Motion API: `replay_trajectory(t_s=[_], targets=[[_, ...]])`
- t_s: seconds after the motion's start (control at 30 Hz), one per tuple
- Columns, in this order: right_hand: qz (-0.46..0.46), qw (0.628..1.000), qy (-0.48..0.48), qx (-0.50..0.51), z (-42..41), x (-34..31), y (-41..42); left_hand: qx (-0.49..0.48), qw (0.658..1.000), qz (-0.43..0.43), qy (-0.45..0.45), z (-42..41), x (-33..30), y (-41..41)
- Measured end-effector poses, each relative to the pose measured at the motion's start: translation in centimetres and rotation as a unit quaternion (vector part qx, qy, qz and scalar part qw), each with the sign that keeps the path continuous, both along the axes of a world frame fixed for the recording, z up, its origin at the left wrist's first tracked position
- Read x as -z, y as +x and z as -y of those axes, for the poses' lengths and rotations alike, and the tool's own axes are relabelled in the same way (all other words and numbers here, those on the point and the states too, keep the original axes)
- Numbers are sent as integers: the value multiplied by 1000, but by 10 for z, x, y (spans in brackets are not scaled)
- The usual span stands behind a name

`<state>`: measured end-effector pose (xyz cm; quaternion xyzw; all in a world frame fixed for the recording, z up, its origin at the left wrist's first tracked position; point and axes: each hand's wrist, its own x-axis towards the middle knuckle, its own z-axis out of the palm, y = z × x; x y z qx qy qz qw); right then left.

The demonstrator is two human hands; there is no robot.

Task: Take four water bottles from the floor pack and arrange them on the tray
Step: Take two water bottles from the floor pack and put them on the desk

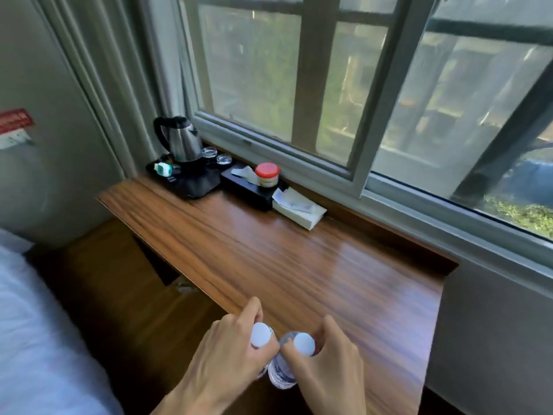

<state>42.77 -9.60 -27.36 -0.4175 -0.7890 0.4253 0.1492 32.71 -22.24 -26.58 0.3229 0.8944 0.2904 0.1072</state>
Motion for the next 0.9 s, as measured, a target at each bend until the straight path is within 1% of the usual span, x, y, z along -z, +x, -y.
replay_trajectory(t_s=[0.17, 0.23, 0.33, 0.47, 0.57, 0.73, 0.9], targets=[[-11, 999, 3, -45, 1, -6, -78, -47, 999, -19, 11, 4, -10, -71], [2, 999, 2, -51, -1, -9, -106, -62, 998, -16, 13, 2, -12, -99], [41, 998, -3, -51, -6, -9, -148, -63, 998, -6, 10, -4, -8, -140], [46, 997, -20, -55, -18, -3, -198, -59, 998, -5, -20, -16, 1, -194], [41, 998, -30, -43, -26, 3, -229, -38, 998, 12, -39, -26, 6, -233], [28, 998, -50, -6, -32, 14, -284, -14, 998, -1, -59, -41, 14, -299], [39, 997, -47, 48, -34, 24, -345, 45, 997, -7, -65, -58, 26, -371]])
